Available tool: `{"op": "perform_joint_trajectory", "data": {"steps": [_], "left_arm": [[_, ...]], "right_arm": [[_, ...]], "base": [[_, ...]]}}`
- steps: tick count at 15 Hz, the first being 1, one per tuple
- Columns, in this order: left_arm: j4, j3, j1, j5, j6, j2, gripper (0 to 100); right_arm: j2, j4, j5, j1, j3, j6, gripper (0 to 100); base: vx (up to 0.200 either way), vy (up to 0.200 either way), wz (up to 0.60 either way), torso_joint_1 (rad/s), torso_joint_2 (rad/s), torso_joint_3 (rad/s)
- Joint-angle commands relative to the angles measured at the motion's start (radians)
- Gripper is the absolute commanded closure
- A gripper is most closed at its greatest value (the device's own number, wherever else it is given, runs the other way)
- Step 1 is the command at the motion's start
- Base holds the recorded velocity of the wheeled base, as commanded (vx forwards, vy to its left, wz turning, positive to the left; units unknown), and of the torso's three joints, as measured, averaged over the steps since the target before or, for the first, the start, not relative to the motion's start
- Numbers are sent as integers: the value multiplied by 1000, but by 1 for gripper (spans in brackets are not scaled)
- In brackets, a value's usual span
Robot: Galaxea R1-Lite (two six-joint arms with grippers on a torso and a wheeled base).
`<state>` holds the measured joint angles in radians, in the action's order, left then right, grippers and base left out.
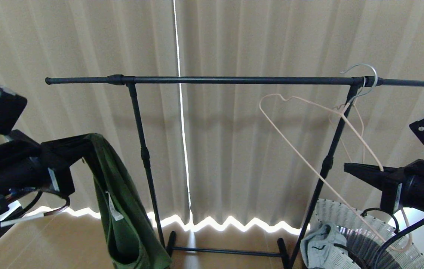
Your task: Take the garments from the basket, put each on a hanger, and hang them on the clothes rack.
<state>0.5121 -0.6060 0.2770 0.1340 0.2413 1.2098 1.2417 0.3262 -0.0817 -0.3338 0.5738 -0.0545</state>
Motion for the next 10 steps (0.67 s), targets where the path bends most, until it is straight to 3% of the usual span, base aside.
{"op": "perform_joint_trajectory", "data": {"steps": [1,3,7,10], "left_arm": [[-15,-118,27,-62,0,126,100],[-87,-225,83,-152,-10,198,100],[-110,-419,146,-360,-22,373,100],[-119,-577,146,-409,-54,485,100]], "right_arm": [[28,5,-1,-82,4,-22,100],[24,10,-1,-182,9,-71,100],[22,39,-1,-344,8,-81,100],[25,40,-1,-476,18,-133,100]], "base": [[0,0,0,0,0,0],[0,0,0,0,0,0],[0,0,0,0,0,0],[0,0,0,0,0,0]]}}
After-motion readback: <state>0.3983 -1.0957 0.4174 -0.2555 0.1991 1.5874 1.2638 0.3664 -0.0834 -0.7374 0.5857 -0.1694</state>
